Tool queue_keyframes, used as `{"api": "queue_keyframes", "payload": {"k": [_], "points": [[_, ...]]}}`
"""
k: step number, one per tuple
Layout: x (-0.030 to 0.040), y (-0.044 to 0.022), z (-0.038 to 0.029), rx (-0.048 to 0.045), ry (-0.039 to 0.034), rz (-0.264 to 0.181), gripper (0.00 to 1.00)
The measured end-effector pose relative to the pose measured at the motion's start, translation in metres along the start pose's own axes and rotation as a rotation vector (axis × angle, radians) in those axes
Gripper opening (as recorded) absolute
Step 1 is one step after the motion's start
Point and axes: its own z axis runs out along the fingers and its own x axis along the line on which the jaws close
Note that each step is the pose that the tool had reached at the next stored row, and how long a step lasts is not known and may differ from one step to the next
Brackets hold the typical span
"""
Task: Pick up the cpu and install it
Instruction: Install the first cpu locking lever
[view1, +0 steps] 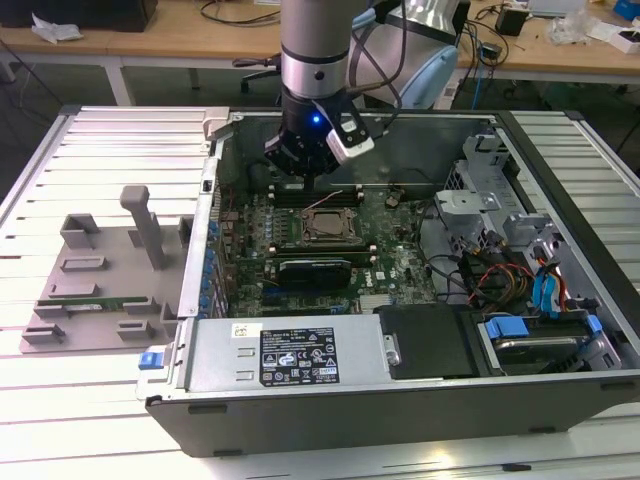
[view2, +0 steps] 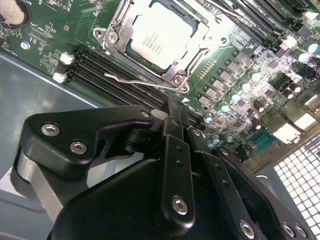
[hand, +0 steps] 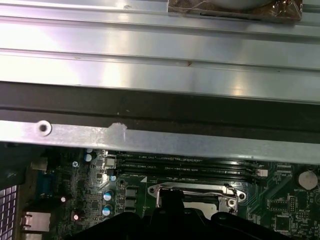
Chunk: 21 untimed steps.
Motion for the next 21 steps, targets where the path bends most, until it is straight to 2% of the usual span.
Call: {"api": "queue_keyframes", "payload": {"k": [6, 13, 15, 21], "points": [[0.0000, -0.0002, 0.0041, 0.0000, -0.0001, 0.000, 0.11], [0.0001, -0.0006, 0.0144, 0.0000, 0.0000, 0.000, 0.11], [0.0002, 0.0011, 0.0189, 0.0001, 0.0000, 0.000, 0.11], [-0.0013, 0.0052, 0.0242, 0.0001, -0.0001, 0.000, 0.11]]}}
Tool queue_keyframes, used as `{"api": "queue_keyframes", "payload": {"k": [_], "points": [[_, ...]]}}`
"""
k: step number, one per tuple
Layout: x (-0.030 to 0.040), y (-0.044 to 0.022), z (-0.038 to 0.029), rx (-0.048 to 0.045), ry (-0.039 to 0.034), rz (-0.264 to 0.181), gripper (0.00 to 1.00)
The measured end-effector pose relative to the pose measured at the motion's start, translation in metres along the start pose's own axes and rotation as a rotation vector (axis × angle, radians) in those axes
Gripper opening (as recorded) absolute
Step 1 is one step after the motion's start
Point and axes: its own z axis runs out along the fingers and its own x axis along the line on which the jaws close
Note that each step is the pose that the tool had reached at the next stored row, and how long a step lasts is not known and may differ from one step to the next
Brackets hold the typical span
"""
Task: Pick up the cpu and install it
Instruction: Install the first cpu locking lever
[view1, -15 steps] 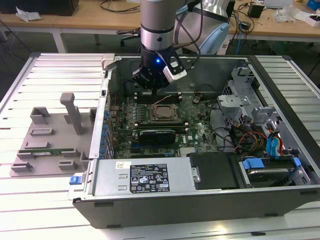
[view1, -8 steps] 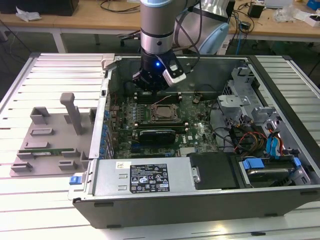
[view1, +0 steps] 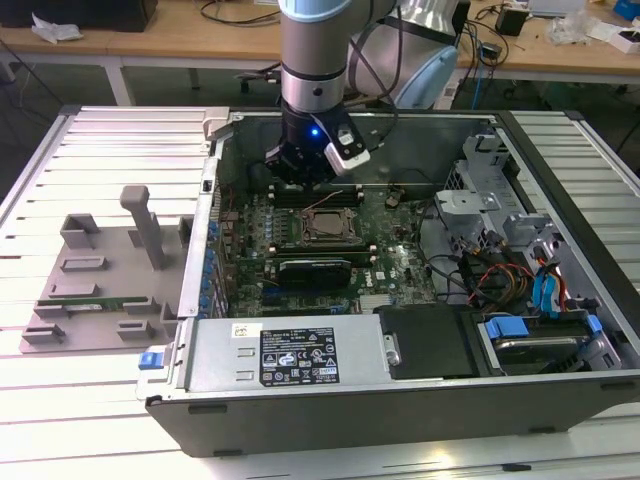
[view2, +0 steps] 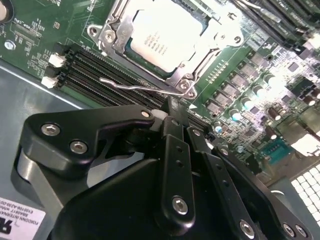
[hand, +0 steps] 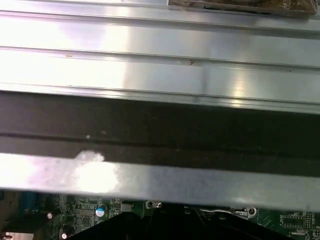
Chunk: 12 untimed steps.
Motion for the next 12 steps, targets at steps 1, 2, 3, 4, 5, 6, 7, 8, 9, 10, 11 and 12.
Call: {"api": "queue_keyframes", "payload": {"k": [1, 2, 3, 4, 5, 6, 7, 8, 9, 10, 11, 12], "points": [[-0.0011, 0.0005, 0.0014, 0.0005, 0.0002, 0.000, 0.11], [-0.0016, 0.0008, 0.0021, 0.0005, 0.0002, 0.000, 0.11], [-0.0023, 0.0012, 0.0030, 0.0004, 0.0001, 0.000, 0.11], [-0.0036, 0.0016, 0.0039, 0.0005, 0.0001, 0.000, 0.11], [-0.0043, 0.0020, 0.0044, 0.0005, 0.0001, 0.000, 0.11], [-0.0054, 0.0026, 0.0051, 0.0006, 0.0001, 0.000, 0.11], [-0.0070, 0.0028, 0.0061, 0.0008, 0.0000, 0.000, 0.11], [-0.0080, 0.0027, 0.0065, 0.0012, 0.0002, 0.000, 0.11], [-0.0088, 0.0027, 0.0069, 0.0013, 0.0002, 0.000, 0.11], [-0.0101, 0.0026, 0.0075, 0.0015, 0.0003, 0.000, 0.11], [-0.0108, 0.0025, 0.0079, 0.0016, 0.0003, 0.000, 0.11], [-0.0122, 0.0024, 0.0084, 0.0016, 0.0002, 0.000, 0.11]]}}
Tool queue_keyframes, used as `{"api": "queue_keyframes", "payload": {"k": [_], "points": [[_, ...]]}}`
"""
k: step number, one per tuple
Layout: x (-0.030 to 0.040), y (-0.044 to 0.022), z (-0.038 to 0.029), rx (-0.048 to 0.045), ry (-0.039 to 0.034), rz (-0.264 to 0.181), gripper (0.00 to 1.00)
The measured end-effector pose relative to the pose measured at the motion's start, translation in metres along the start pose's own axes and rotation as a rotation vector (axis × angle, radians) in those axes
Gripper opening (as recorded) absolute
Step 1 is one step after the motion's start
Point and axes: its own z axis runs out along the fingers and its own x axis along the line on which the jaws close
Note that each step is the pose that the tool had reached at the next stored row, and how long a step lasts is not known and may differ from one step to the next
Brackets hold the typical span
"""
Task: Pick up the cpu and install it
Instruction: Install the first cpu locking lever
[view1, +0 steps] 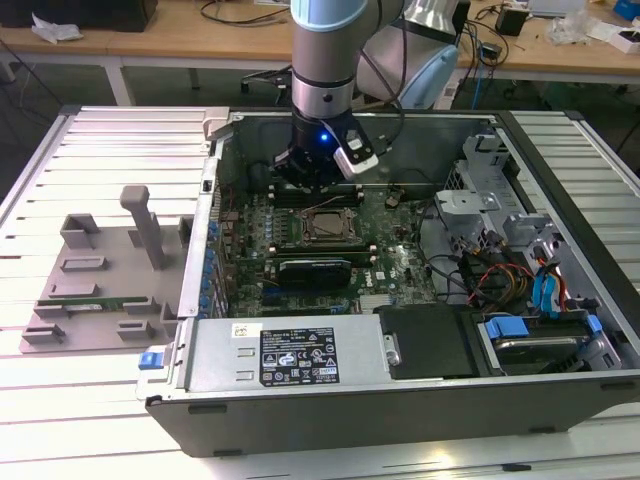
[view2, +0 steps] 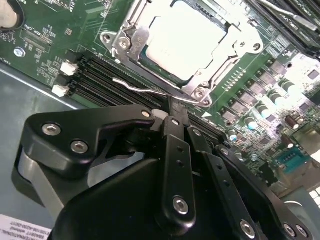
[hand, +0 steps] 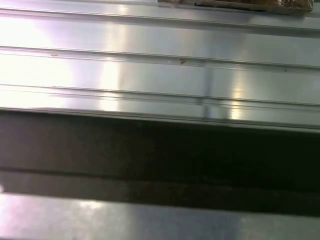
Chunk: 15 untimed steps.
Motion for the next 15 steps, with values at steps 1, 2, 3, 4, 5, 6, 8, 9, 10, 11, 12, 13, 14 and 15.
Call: {"api": "queue_keyframes", "payload": {"k": [1, 2, 3, 4, 5, 6, 8, 9, 10, 11, 12, 13, 14, 15], "points": [[-0.0014, -0.0001, 0.0004, 0.0000, 0.0000, 0.000, 0.11], [-0.0027, -0.0002, 0.0007, 0.0000, 0.0000, 0.000, 0.11], [-0.0047, -0.0004, 0.0014, -0.0001, 0.0000, 0.000, 0.11], [-0.0074, -0.0006, 0.0024, -0.0001, 0.0001, 0.000, 0.11], [-0.0189, -0.0016, 0.0079, -0.0001, 0.0009, 0.000, 0.11], [-0.0220, -0.0021, 0.0107, -0.0001, 0.0008, 0.000, 0.11], [-0.0221, -0.0020, 0.0081, 0.0007, -0.0015, 0.000, 0.11], [-0.0221, -0.0019, 0.0078, 0.0007, -0.0019, 0.000, 0.11], [-0.0221, -0.0019, 0.0079, 0.0027, -0.0021, 0.000, 0.11], [-0.0223, -0.0023, 0.0079, 0.0057, -0.0015, 0.000, 0.11], [-0.0225, -0.0026, 0.0079, 0.0071, -0.0014, 0.000, 0.11], [-0.0231, -0.0033, 0.0080, 0.0090, -0.0013, 0.000, 0.11], [-0.0235, -0.0037, 0.0081, 0.0101, -0.0012, 0.000, 0.11], [-0.0238, -0.0040, 0.0082, 0.0114, -0.0012, 0.000, 0.11]]}}
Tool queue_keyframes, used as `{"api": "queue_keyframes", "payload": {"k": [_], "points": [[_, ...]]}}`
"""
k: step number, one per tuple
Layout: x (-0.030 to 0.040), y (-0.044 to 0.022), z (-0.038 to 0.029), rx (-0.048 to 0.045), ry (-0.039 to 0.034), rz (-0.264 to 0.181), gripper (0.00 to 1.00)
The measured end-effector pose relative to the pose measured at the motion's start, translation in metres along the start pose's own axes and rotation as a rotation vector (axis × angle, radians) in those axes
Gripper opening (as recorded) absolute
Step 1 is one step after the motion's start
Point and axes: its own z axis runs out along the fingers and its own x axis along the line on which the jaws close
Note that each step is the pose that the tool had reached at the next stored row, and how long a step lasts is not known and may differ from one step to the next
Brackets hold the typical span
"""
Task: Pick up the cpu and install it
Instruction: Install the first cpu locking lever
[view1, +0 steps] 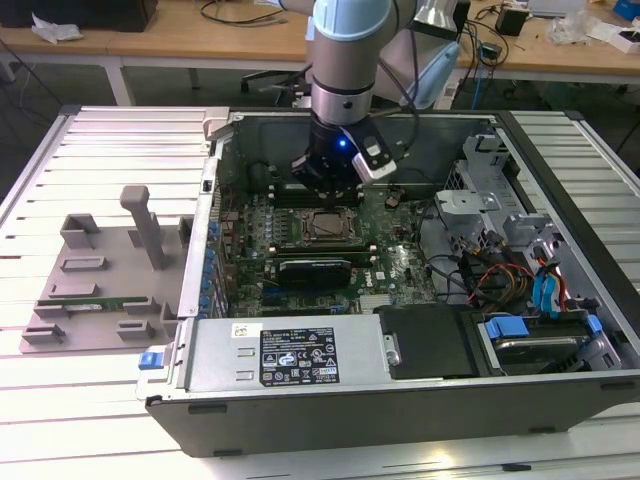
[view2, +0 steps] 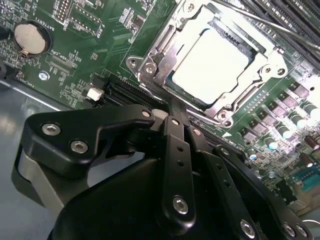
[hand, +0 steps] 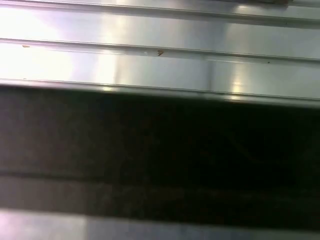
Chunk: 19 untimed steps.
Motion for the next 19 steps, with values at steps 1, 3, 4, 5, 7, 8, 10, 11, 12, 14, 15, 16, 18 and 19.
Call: {"api": "queue_keyframes", "payload": {"k": [1, 3, 4, 5, 7, 8, 10, 11, 12, 14, 15, 16, 18, 19], "points": [[-0.0003, -0.0003, 0.0000, 0.0015, 0.0003, 0.000, 0.11], [-0.0015, -0.0005, 0.0005, 0.0039, 0.0013, 0.000, 0.11], [-0.0024, -0.0006, 0.0009, 0.0046, 0.0020, 0.000, 0.11], [-0.0046, -0.0008, 0.0017, 0.0065, 0.0029, 0.000, 0.11], [-0.0065, -0.0008, 0.0025, 0.0080, 0.0035, 0.000, 0.11], [-0.0078, -0.0009, 0.0027, 0.0093, 0.0041, 0.000, 0.11], [-0.0092, -0.0007, 0.0029, 0.0096, 0.0042, 0.000, 0.11], [-0.0093, -0.0007, 0.0028, 0.0090, 0.0041, 0.000, 0.11], [-0.0094, -0.0006, 0.0029, 0.0051, 0.0036, 0.000, 0.11], [-0.0095, -0.0004, 0.0031, -0.0079, 0.0027, 0.000, 0.11], [-0.0094, -0.0004, 0.0030, -0.0144, 0.0025, 0.000, 0.11], [-0.0094, -0.0004, 0.0029, -0.0183, 0.0023, 0.000, 0.11], [-0.0093, -0.0005, -0.0016, -0.0172, 0.0000, 0.000, 0.11], [-0.0093, -0.0005, -0.0039, -0.0142, -0.0009, 0.000, 0.11]]}}
